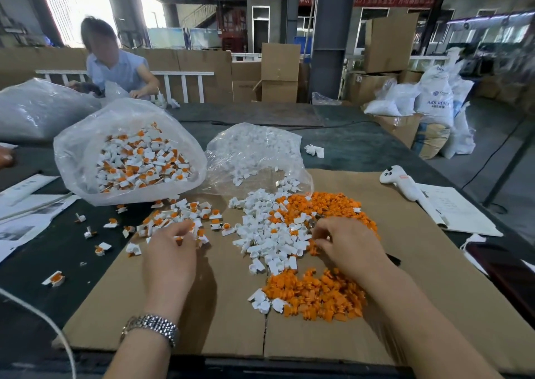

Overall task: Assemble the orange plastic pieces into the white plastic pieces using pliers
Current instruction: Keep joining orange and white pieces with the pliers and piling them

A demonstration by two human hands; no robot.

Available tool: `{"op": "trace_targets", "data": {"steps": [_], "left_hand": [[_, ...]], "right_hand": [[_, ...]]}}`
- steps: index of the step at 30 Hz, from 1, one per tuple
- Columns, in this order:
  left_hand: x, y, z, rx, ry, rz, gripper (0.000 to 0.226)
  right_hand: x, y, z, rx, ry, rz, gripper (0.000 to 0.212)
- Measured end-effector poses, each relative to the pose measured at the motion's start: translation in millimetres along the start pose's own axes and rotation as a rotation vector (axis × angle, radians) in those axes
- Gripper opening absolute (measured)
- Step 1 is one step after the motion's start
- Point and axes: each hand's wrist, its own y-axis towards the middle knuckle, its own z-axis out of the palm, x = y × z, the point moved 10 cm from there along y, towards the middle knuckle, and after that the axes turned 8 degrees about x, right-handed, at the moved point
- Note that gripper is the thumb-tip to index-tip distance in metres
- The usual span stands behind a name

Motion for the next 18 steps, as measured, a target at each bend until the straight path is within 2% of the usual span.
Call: {"op": "trace_targets", "data": {"steps": [3, 7, 9, 11, 15, 18], "left_hand": [[-12.0, -6.1, 14.2, 0.090, 0.028, 0.123, 0.020], [-23.0, -26.5, 64.7, 0.473, 0.015, 0.222, 0.016], [-22.6, -33.5, 79.0, 0.571, 0.076, 0.232, 0.014], [-23.9, -37.0, 86.6, 0.596, 0.153, 0.256, 0.016], [-36.1, -44.6, 95.4, 0.548, 0.273, 0.325, 0.023], [-44.1, -47.4, 96.8, 0.506, 0.381, 0.379, 0.013]], "right_hand": [[8.6, -0.2, 14.4, 0.067, -0.130, -0.025, 0.016], [14.1, 1.8, 27.9, 0.076, -0.290, -0.030, 0.028], [16.8, 3.3, 33.1, 0.071, -0.316, -0.049, 0.027], [17.4, 4.7, 35.4, 0.071, -0.277, -0.054, 0.024], [10.2, 6.4, 28.4, 0.026, -0.038, -0.019, 0.013], [10.4, 4.6, 18.2, -0.024, 0.068, -0.015, 0.011]]}}
